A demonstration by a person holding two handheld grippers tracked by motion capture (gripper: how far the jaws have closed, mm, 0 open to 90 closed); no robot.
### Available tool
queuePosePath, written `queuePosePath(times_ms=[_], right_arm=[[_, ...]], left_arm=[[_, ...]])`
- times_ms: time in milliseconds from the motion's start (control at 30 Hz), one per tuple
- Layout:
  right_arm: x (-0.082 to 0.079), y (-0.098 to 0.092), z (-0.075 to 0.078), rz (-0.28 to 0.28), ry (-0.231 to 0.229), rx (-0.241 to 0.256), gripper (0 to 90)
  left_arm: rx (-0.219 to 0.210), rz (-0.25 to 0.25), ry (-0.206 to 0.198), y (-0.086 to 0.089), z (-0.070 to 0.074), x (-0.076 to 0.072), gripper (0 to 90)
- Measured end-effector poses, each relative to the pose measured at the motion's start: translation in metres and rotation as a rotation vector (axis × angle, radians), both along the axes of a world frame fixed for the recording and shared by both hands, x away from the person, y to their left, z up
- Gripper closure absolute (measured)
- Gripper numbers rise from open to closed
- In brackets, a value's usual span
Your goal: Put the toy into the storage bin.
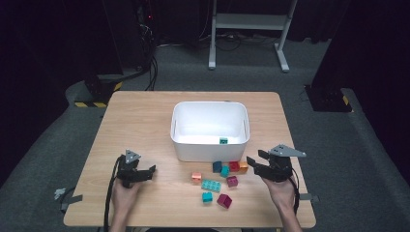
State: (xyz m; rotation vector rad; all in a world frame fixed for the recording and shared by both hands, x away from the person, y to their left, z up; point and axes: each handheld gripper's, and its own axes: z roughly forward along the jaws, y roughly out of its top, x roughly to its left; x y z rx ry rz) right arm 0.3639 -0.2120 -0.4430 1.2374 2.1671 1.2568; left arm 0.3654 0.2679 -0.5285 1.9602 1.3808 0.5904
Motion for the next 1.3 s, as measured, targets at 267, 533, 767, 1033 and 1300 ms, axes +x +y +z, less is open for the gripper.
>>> queuePosePath(times_ms=[267,533,767,1033,1300], right_arm=[[0.005,0.005,-0.028,-0.007,0.056,0.012,42.5],[0.015,0.012,-0.047,-0.021,0.084,-0.01,42.5],[0.02,0.017,-0.055,-0.025,0.098,-0.008,42.5],[0.025,0.018,-0.061,-0.024,0.11,-0.005,42.7],[0.027,0.02,-0.067,-0.023,0.129,-0.016,44.6]], left_arm=[[-0.002,0.0,0.0,0.0,0.0,0.0,14.2],[0.0,0.0,0.0,0.0,0.0,0.0,14.2],[0.0,0.0,0.0,0.0,0.0,0.0,14.2],[0.001,0.0,0.0,0.0,0.0,0.0,14.2],[-0.001,0.0,0.0,0.0,0.0,0.0,14.2]])
